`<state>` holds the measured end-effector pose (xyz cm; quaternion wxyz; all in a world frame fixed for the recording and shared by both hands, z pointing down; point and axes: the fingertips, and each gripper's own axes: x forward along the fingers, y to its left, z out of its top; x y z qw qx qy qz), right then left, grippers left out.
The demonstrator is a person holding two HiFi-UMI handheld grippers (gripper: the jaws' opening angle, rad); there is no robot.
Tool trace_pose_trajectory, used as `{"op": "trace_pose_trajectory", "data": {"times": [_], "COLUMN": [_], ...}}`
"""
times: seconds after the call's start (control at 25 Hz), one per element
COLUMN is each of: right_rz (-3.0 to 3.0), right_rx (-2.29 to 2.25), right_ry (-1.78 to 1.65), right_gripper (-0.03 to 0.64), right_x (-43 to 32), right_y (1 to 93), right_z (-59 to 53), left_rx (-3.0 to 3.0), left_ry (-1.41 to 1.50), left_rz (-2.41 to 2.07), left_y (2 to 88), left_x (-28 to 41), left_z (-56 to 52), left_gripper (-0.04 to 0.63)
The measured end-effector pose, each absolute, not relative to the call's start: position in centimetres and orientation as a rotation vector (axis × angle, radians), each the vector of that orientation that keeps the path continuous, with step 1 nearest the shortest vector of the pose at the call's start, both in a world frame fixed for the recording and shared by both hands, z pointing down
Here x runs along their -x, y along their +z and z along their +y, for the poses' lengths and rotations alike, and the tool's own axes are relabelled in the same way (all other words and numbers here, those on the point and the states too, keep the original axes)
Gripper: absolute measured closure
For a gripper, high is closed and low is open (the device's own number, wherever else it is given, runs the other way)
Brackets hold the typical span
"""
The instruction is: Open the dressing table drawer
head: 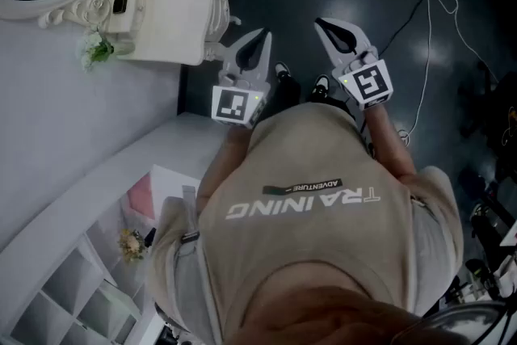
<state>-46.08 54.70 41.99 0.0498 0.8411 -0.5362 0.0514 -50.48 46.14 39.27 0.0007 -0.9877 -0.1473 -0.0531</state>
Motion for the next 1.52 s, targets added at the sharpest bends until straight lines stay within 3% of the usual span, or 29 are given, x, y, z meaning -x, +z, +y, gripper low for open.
{"op": "trace_pose_trajectory", "data": {"times": [0.96, 1.52], "right_rz": [-1.325, -1.501], "right_rx": [-2.635, -2.608], "right_ry": [0.329, 0.242], "right_gripper": [0.614, 0.614], "right_x": [39.4, 21.0], "right_y": [43.3, 43.7], "right_z": [45.8, 43.2], "left_rx": [3.144, 3.093], "left_ry": [-0.225, -0.276], "left_rz": [-0.723, -0.585], "left_y": [44.3, 42.8], "left_x": [42.7, 24.5], "left_z": [34.8, 33.3], "left_gripper": [0.589, 0.589]}}
